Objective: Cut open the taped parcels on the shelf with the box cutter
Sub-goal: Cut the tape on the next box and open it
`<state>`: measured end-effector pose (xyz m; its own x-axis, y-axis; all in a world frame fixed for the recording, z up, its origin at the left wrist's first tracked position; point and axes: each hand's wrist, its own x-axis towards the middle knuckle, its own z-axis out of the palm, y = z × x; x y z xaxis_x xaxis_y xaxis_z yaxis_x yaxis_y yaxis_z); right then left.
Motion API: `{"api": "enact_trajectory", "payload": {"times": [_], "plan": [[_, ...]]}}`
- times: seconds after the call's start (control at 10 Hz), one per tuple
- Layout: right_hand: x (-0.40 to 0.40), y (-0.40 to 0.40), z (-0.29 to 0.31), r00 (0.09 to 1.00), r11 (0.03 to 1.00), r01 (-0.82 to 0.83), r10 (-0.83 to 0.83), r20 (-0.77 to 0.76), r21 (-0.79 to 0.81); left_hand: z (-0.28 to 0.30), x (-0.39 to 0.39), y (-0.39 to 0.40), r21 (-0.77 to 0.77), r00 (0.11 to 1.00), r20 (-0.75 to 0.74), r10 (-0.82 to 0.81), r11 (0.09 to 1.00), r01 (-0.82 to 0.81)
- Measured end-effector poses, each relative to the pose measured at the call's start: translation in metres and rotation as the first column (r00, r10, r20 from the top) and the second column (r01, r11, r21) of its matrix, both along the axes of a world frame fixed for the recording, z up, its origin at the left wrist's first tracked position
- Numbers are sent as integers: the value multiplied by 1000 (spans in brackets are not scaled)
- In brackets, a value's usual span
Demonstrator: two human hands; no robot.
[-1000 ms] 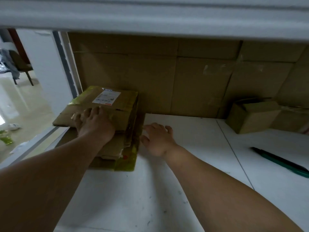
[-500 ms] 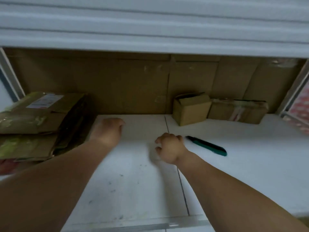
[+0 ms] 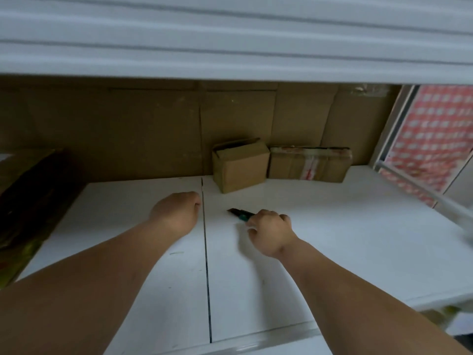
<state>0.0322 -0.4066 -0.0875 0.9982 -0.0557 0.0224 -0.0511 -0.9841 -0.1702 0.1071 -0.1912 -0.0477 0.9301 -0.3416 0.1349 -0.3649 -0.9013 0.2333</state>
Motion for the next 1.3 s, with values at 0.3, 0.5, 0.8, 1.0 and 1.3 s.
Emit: {"api": "enact_trajectory", "payload": {"times": [0.3, 0.5, 0.8, 1.0, 1.3], "plan": [[37, -21, 6, 996, 994, 84, -83, -5, 68, -12, 42, -23, -131, 997, -69, 27, 991, -36], [68, -32, 10, 993, 965, 116, -113, -24, 237, 0, 64, -36, -176, 994, -86, 73, 981, -87], [126, -85, 21, 994, 920, 101, -82, -66, 378, 9, 83, -76, -282, 923, -375, 90, 937, -207], [162, -100, 28, 990, 904, 122, -140, 14, 410, 10, 84, -106, -362, 901, -408, 146, 880, -307], [198, -101, 38, 970, 740, 178, -241, 8, 649, -1, 101, -123, -393, 885, -433, 168, 849, -353]]}}
